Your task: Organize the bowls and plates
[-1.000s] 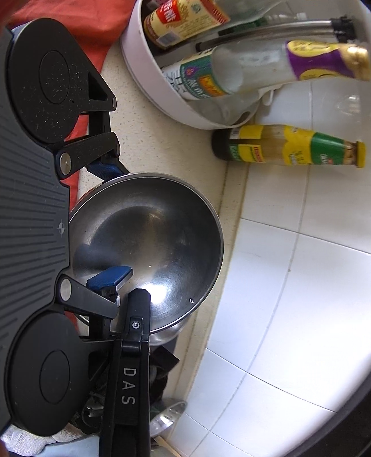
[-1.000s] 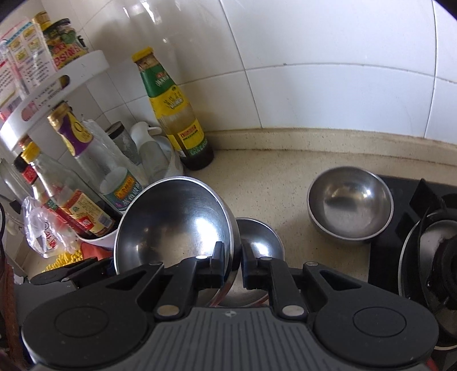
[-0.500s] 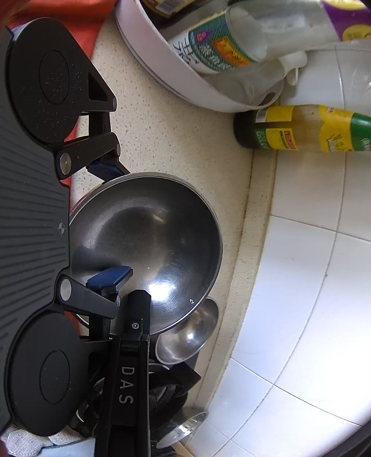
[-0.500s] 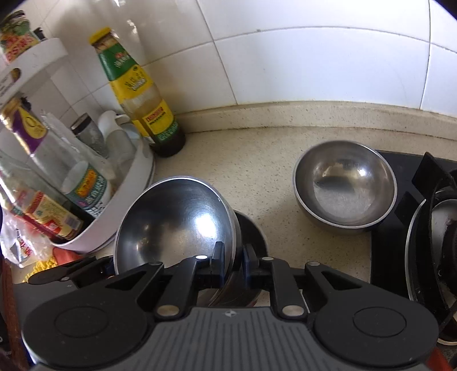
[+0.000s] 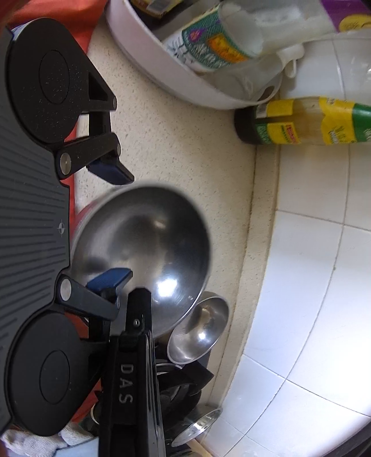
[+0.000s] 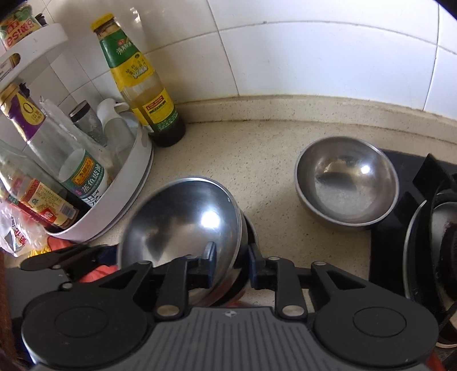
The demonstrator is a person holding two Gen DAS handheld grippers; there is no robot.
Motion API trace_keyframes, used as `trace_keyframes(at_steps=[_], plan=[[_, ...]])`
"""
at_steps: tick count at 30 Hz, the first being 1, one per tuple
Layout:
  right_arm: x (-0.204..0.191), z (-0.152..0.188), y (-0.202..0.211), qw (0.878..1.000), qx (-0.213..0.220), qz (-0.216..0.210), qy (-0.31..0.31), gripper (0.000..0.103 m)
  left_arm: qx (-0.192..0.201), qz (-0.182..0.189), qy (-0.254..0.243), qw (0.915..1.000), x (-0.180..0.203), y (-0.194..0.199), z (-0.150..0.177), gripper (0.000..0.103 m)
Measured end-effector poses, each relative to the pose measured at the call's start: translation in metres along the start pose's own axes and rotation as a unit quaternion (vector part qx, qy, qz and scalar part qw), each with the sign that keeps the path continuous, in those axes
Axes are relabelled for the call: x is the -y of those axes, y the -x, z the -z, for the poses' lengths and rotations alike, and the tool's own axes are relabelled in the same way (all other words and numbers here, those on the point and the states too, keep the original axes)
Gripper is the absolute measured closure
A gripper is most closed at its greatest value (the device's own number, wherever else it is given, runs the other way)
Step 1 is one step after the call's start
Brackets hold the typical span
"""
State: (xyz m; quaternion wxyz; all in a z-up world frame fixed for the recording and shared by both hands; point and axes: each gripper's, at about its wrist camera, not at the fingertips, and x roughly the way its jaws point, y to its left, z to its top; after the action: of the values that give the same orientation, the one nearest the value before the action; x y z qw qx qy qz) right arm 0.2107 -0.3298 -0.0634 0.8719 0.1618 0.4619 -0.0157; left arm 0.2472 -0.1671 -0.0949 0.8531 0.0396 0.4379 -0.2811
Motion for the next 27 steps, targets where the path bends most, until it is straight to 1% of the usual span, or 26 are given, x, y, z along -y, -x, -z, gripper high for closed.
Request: trace_keyframes(at_steps=[1, 3, 6, 8, 9, 10, 13, 14, 16, 18, 21, 24, 27], plan=[[0.001, 0.000, 0.002, 1.000, 0.005, 0.003, 0.000, 0.074, 0.005, -0.003, 0.001, 1.0000, -0.001, 0.003, -0.001, 0.026], [0.003, -0.001, 0.008, 1.000, 0.017, 0.009, -0.001, 0.073, 0.014, -0.007, 0.005, 0.9999, -0.003, 0.008, -0.002, 0.024], [0.010, 0.001, 0.018, 0.999, 0.031, 0.024, -0.005, 0.063, 0.029, -0.013, 0.014, 0.9994, -0.007, 0.017, -0.005, 0.021], [0.017, 0.004, 0.024, 0.999, 0.039, 0.038, -0.006, 0.049, 0.041, -0.017, 0.019, 0.9988, -0.009, 0.025, -0.007, 0.019], [0.022, 0.006, 0.028, 0.998, 0.043, 0.044, -0.007, 0.044, 0.046, -0.019, 0.019, 0.9986, -0.009, 0.028, -0.009, 0.018], [0.027, 0.007, 0.031, 0.998, 0.046, 0.048, -0.011, 0.036, 0.051, -0.021, 0.018, 0.9983, -0.008, 0.030, -0.011, 0.017], [0.047, 0.006, 0.043, 0.995, 0.062, 0.066, -0.035, 0.035, 0.061, -0.020, 0.009, 0.9979, -0.002, 0.034, -0.018, 0.013], [0.053, 0.005, 0.047, 0.995, 0.066, 0.066, -0.045, 0.035, 0.066, -0.020, 0.004, 0.9976, 0.002, 0.036, -0.021, 0.011], [0.065, 0.002, 0.054, 0.993, 0.078, 0.068, -0.062, 0.034, 0.073, -0.017, -0.013, 0.9971, 0.012, 0.036, -0.026, 0.007], [0.075, -0.002, 0.058, 0.990, 0.087, 0.077, -0.075, 0.034, 0.078, -0.010, -0.031, 0.9965, 0.022, 0.033, -0.032, 0.001], [0.091, -0.007, 0.058, 0.988, 0.088, 0.080, -0.101, 0.034, 0.080, -0.004, -0.064, 0.9948, 0.038, 0.026, -0.044, 0.000], [0.106, -0.011, 0.055, 0.985, 0.087, 0.069, -0.130, 0.034, 0.063, 0.007, -0.075, 0.9951, 0.048, 0.011, -0.058, 0.000], [0.113, -0.017, 0.045, 0.984, 0.080, 0.078, -0.139, 0.034, 0.049, -0.007, -0.102, 0.9936, 0.059, -0.009, -0.070, 0.000]])
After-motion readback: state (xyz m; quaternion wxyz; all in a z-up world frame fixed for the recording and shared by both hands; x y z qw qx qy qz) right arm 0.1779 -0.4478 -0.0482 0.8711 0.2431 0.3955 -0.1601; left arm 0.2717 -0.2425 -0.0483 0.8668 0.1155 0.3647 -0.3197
